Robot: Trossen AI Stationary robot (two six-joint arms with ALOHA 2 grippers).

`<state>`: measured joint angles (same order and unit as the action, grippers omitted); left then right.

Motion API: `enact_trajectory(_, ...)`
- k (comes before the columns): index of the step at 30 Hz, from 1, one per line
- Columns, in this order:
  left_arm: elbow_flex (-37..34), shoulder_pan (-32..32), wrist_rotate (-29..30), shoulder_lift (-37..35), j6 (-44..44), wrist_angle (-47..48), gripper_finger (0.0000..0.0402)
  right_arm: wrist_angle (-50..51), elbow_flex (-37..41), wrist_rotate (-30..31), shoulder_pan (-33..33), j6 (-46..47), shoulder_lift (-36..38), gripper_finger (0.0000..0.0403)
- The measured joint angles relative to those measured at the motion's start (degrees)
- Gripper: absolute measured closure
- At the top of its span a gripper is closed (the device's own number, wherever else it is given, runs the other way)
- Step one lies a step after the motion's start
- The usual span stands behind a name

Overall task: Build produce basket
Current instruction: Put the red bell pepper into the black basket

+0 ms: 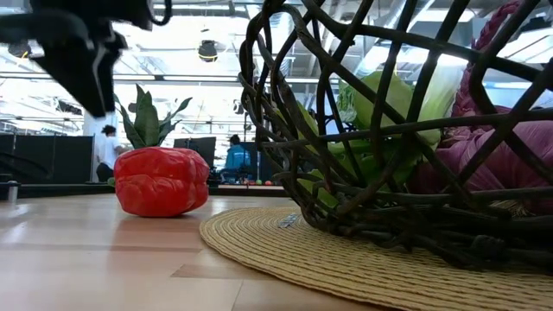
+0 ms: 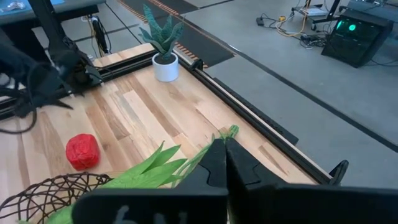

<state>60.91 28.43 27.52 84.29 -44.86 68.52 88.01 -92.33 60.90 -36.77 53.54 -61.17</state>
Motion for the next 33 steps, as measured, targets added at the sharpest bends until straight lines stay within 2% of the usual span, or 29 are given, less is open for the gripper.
enact_trajectory(9, -5.3, -5.9, -2.4, 0.0, 8.5, -10.7, 0.0217, 0.0, 0.0, 0.1, 0.0, -0.1, 0.0, 0.04)
enact_trajectory(17, -5.3, -6.9, -14.7, 0.0, 24.1, -19.0, 0.0217, 0.0, 0.0, 0.1, 0.0, -0.4, 0.0, 0.0399)
enact_trajectory(27, -5.3, -6.9, -15.0, 0.0, 23.7, -19.0, 0.0217, 0.0, 0.0, 0.0, 0.0, -1.1, 0.0, 0.0399)
enact_trajectory(33, -5.3, -6.9, -18.7, 0.2, 21.2, -19.2, 0.0217, -0.2, 0.0, 0.0, 0.0, -1.1, -0.4, 0.0398)
